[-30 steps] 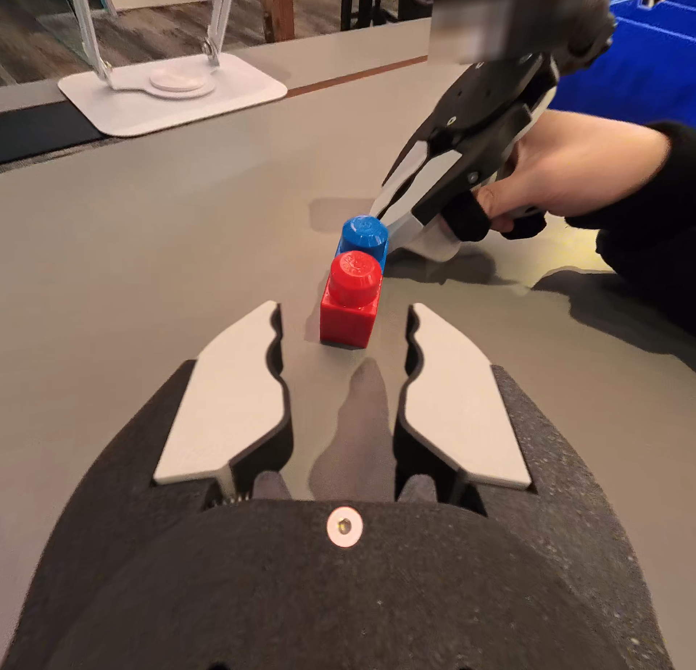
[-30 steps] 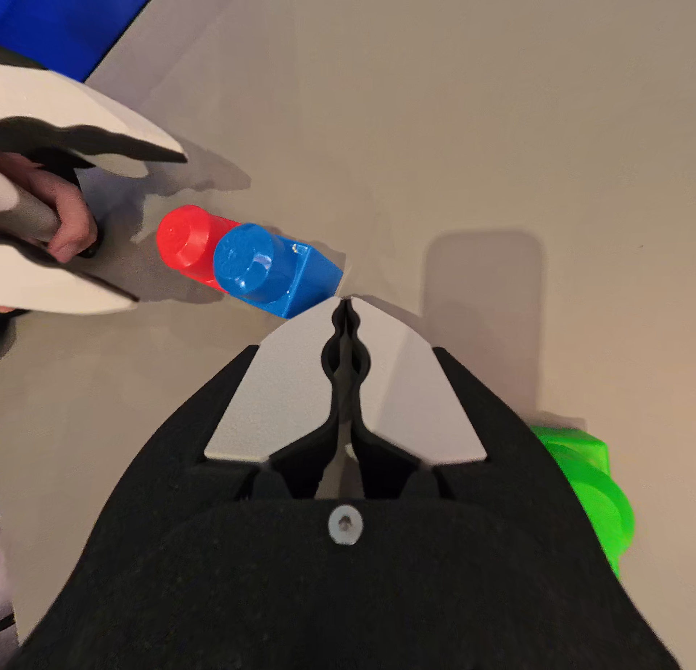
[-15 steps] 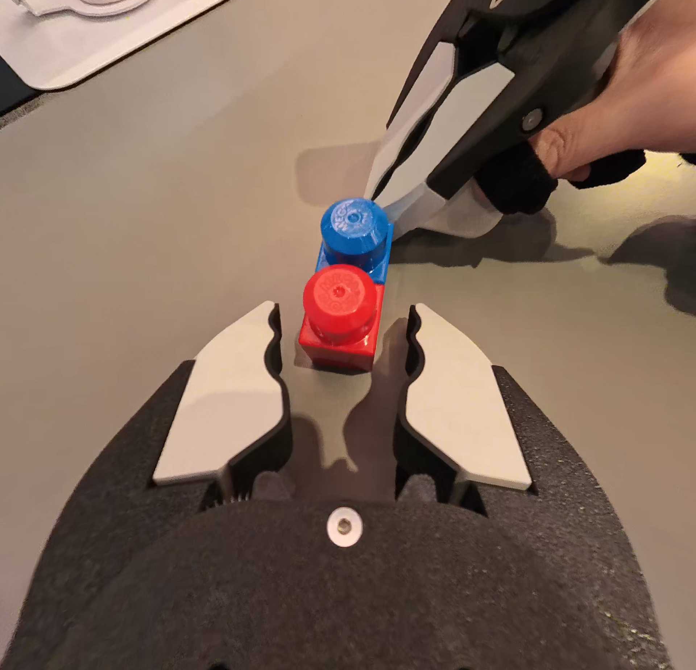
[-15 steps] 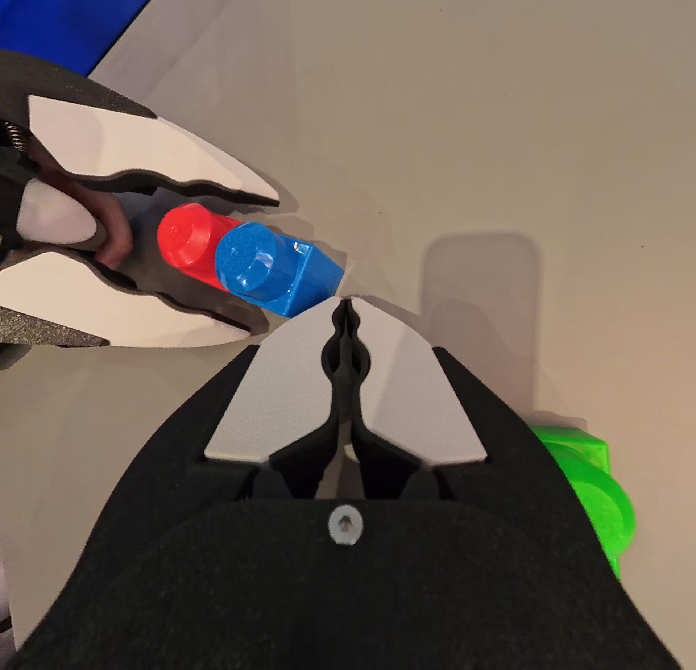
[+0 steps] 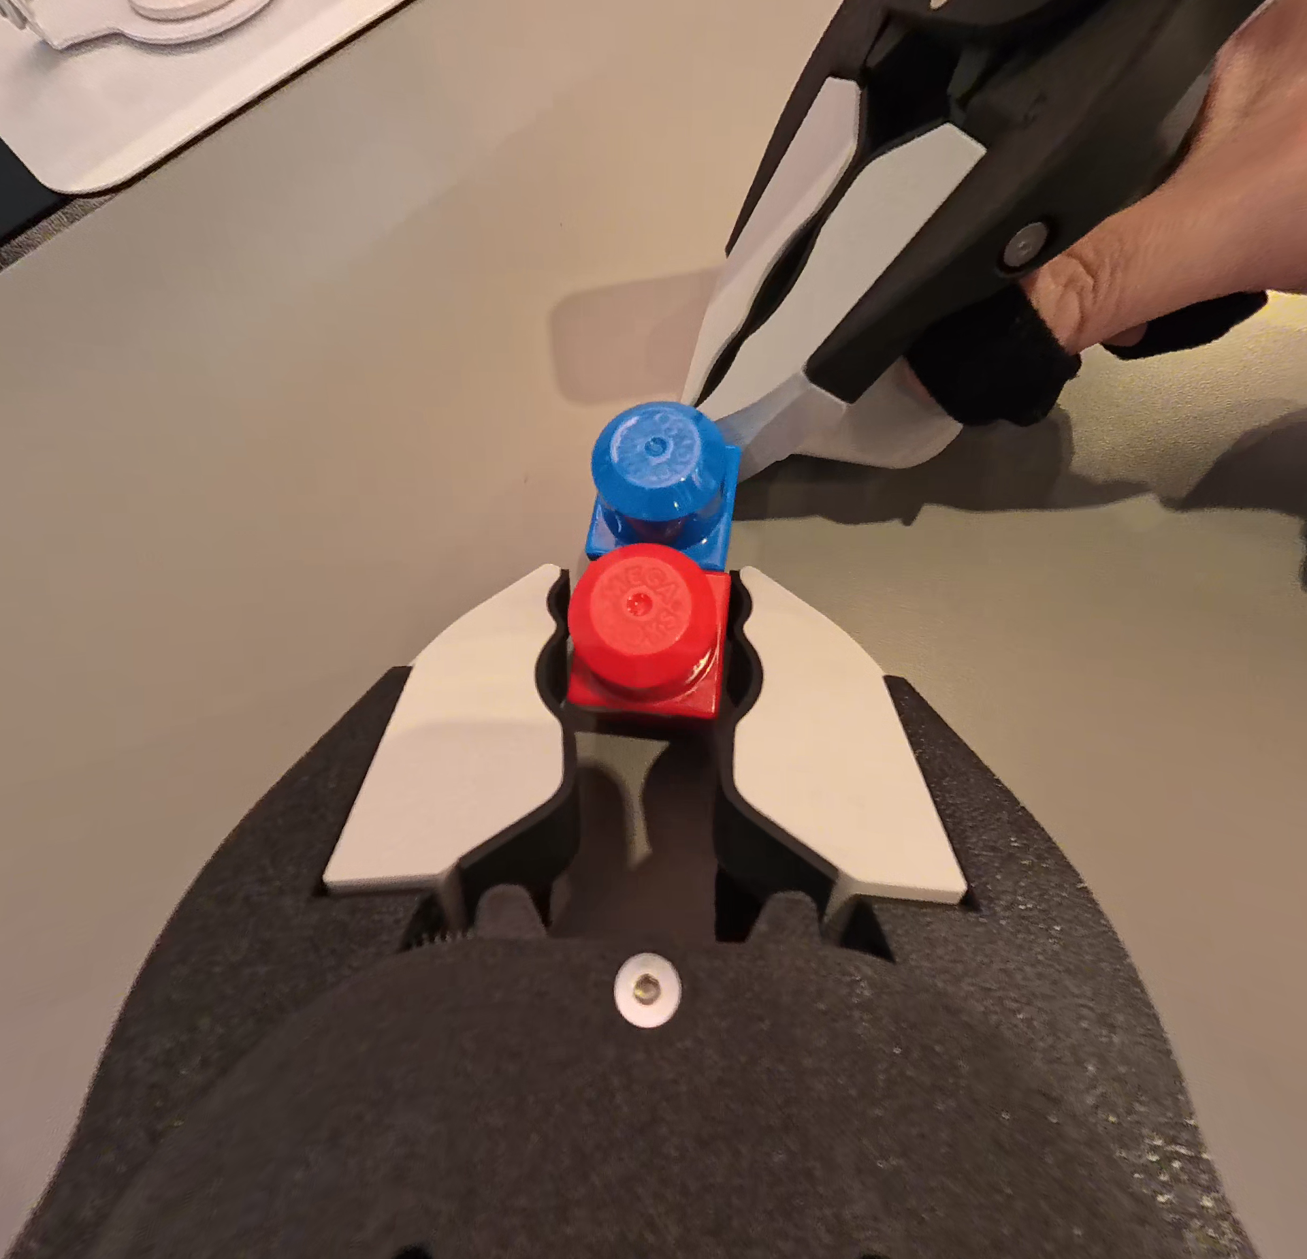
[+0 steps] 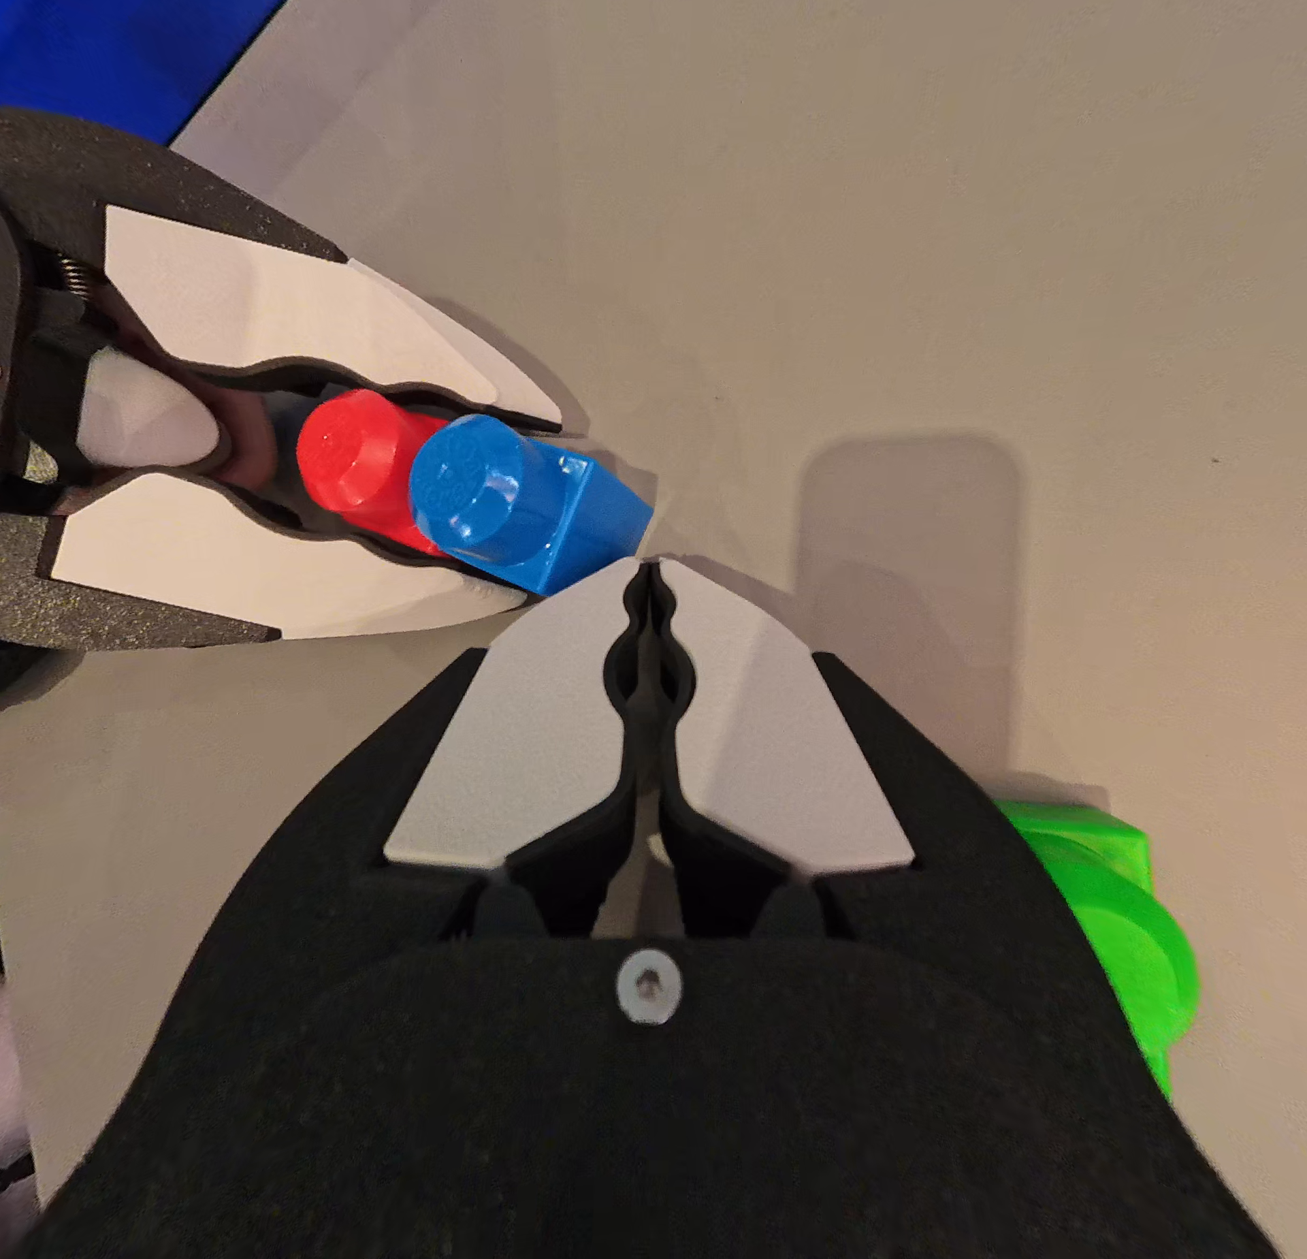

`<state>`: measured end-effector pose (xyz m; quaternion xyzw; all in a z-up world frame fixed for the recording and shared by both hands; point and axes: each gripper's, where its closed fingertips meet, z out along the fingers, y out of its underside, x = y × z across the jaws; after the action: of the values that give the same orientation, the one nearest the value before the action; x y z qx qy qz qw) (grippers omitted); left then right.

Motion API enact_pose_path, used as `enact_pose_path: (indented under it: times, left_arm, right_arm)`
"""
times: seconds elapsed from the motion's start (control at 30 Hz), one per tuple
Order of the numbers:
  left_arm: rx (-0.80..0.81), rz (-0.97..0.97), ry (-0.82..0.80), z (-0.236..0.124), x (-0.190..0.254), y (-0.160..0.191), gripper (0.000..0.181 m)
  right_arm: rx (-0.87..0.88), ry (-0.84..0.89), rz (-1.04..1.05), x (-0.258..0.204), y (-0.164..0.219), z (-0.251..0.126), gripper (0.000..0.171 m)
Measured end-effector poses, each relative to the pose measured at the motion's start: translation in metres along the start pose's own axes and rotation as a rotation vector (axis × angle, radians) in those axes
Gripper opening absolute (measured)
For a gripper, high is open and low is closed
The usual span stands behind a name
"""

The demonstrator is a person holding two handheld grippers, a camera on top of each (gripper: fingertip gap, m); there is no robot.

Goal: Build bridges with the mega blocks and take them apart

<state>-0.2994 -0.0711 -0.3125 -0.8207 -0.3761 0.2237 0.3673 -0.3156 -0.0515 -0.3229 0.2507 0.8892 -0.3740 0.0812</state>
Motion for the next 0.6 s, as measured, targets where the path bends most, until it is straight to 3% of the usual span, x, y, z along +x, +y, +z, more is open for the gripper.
enact_pose_path:
  times: [0.3, 0.4, 0.6]
  left_arm:
    - [-0.003, -0.009, 0.017, 0.001, 0.001, 0.0, 0.042]
    - [-0.042, -0.02, 0.035, 0.004, 0.001, 0.005, 0.059]
    - [0.027, -0.076, 0.036, -0.011, -0.001, -0.001, 0.061]
  right_arm:
    - [-0.003, -0.004, 0.0, 0.0, 0.001, 0.0, 0.0]
    - [-0.004, -0.007, 0.0, -0.001, 0.001, 0.0, 0.0]
    - [-0.004, 0.005, 0.0, 0.0, 0.001, 0.0, 0.0]
